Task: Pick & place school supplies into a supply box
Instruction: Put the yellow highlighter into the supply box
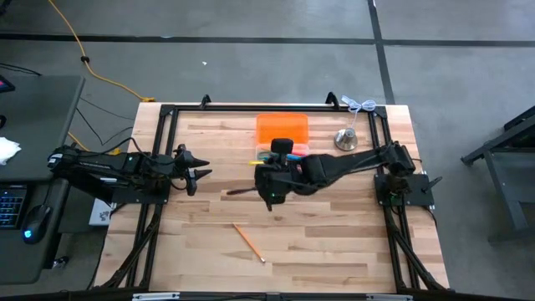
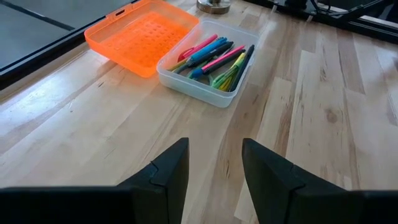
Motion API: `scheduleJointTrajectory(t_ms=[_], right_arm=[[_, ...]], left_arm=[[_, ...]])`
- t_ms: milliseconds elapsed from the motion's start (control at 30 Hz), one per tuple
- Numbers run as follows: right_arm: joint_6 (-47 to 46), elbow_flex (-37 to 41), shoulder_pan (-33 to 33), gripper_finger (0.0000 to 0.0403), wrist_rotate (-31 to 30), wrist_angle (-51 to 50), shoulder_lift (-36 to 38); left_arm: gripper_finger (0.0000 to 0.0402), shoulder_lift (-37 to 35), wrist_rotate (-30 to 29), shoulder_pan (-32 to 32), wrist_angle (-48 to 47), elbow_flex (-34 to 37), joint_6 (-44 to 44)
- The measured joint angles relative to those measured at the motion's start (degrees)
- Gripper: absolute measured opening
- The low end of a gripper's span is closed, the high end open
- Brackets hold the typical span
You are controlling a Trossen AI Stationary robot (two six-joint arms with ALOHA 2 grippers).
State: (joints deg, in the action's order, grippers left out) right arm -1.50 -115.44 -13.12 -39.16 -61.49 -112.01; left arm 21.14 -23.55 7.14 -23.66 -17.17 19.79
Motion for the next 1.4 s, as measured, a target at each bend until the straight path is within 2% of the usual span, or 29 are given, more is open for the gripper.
scheduleJointTrajectory(t_ms=[333, 867, 1200, 1400], right_arm=[[2.6, 0.0, 7.8, 0.0015, 8.6, -10.6, 0.0], [14.9, 0.0, 20.0, 0.0016, 24.8, -11.6, 0.0], [17.7, 0.0, 23.4, 0.0016, 28.8, -11.5, 0.0], [18.5, 0.0, 23.7, 0.0016, 28.9, -11.1, 0.0]], left_arm=[[0.0179, 0.0, -0.1, 0.0, 0.0, 0.0, 0.0], [0.0179, 0.0, -0.2, 0.0, 0.0, 0.0, 0.0], [0.0179, 0.0, -0.1, 0.0, 0.0, 0.0, 0.0], [0.0179, 0.0, -0.1, 0.0, 0.0, 0.0, 0.0]])
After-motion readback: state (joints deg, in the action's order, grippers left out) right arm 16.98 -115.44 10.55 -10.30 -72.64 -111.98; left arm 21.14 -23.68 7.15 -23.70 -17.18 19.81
